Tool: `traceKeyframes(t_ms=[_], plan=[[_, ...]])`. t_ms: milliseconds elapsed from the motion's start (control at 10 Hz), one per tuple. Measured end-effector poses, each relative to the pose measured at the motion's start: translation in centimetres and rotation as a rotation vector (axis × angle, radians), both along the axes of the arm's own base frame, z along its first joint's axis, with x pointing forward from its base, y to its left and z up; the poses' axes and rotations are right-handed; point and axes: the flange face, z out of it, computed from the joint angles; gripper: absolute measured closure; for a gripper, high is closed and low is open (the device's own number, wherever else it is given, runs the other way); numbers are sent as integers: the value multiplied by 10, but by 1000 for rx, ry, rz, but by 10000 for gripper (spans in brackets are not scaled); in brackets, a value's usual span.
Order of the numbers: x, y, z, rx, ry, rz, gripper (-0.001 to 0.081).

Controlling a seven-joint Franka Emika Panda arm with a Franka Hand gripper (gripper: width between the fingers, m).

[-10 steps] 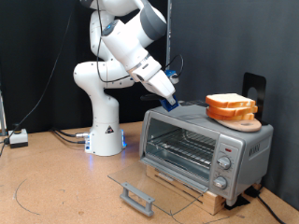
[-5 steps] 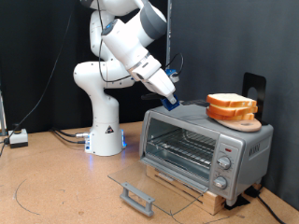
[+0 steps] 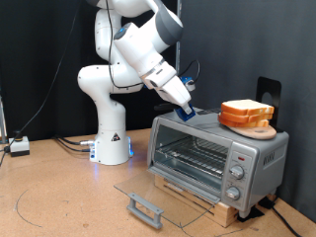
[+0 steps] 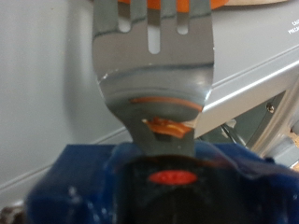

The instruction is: Make a piece of toast with the oven

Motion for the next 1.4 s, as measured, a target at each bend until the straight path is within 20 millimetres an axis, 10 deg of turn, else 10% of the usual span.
traceKeyframes(t_ms=[1400], plan=[[63,18,-7,26,-4,-36,338]])
